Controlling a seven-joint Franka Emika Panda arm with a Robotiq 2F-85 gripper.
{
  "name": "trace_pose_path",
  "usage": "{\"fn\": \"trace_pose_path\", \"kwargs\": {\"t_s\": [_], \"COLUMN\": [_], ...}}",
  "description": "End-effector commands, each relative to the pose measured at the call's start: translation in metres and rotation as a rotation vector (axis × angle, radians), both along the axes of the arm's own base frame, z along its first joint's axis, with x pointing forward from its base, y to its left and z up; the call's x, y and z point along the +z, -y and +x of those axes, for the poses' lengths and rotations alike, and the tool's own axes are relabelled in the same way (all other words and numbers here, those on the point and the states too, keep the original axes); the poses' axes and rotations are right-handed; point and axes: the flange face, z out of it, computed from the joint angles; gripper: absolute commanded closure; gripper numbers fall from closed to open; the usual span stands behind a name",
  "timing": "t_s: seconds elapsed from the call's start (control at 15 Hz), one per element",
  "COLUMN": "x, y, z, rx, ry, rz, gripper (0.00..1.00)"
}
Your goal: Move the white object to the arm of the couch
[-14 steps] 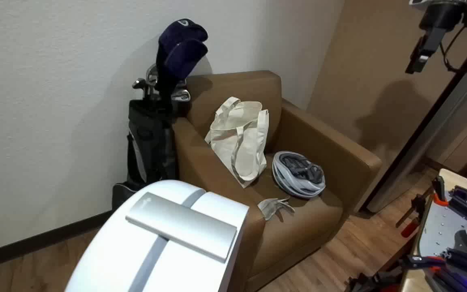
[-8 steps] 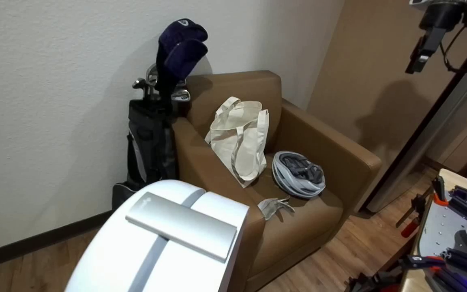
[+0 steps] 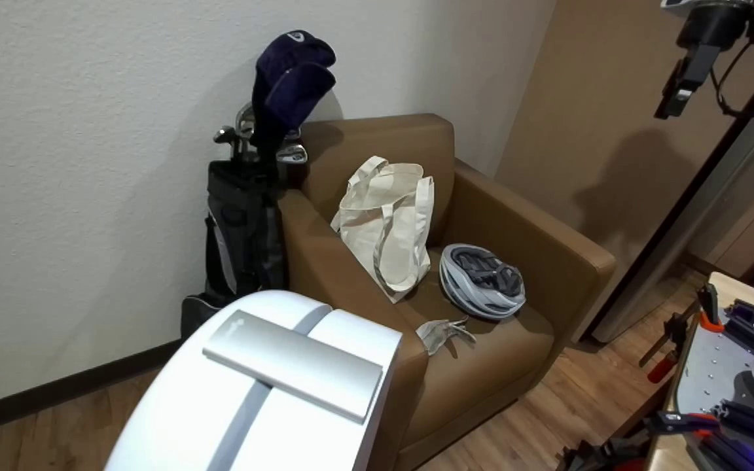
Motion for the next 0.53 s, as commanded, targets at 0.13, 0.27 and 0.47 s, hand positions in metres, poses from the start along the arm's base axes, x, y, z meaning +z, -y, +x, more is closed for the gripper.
{"fn": "trace_pose_path", "kwargs": {"t_s": [0.13, 0.27, 0.47], "x": [-0.041, 0.0, 0.0], "y": [-0.04, 0.0, 0.0], "z": [0.036, 0.0, 0.0], "rx": [0.05, 0.0, 0.0], "ry": [0.014, -0.001, -0.001], "rz": [0.031, 0.0, 0.001], "gripper": [0.0, 0.0, 0.0]}}
